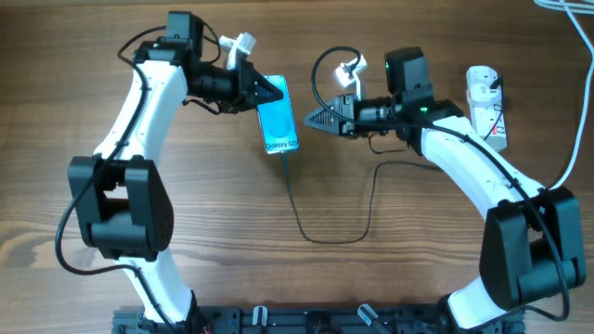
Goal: Plug charger to phone and switch on socket
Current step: 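Lower the phone with the left gripper and lay it flat on the table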
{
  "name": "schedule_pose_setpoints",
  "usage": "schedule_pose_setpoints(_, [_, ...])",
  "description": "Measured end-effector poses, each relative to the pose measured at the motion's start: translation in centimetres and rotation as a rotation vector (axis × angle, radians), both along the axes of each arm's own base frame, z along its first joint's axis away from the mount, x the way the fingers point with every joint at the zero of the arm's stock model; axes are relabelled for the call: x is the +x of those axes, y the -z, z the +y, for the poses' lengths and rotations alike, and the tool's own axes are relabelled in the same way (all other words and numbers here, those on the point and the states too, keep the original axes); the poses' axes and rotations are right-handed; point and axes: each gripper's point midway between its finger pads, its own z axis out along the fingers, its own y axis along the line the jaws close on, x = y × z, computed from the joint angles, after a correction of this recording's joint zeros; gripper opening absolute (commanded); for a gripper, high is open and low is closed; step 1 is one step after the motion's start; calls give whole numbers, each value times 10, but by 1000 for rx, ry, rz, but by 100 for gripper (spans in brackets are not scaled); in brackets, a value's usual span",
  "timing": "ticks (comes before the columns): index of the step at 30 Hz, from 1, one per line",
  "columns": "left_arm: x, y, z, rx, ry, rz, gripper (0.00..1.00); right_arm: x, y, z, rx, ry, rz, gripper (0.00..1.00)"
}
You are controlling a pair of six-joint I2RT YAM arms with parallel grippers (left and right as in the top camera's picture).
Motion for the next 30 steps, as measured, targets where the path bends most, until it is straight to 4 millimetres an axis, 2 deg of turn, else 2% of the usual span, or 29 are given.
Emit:
schedule_pose_setpoints(3, [-5,19,-12,77,34,4,4,6,15,-8,-87,54,-3,38])
schedule_pose_setpoints(6, [-7,56,-21,139,61,65,4,8,31,-18,-173,103,22,38])
schedule_pose_setpoints(9, [-3,92,-20,167,63,115,4,6,45,-28,-249,140,61,38])
schedule_pose_setpoints(17, [-1,139,-13,248,25,209,4,7,52,-34,-295,166,72,38])
schedule_pose_setpoints(23, [5,145,-13,251,15,194,4,4,59,-40,-335,180,97,38])
schedule_pose_setpoints(30, [2,149,-16,285,26,188,4,3,61,-39,-354,182,92,39])
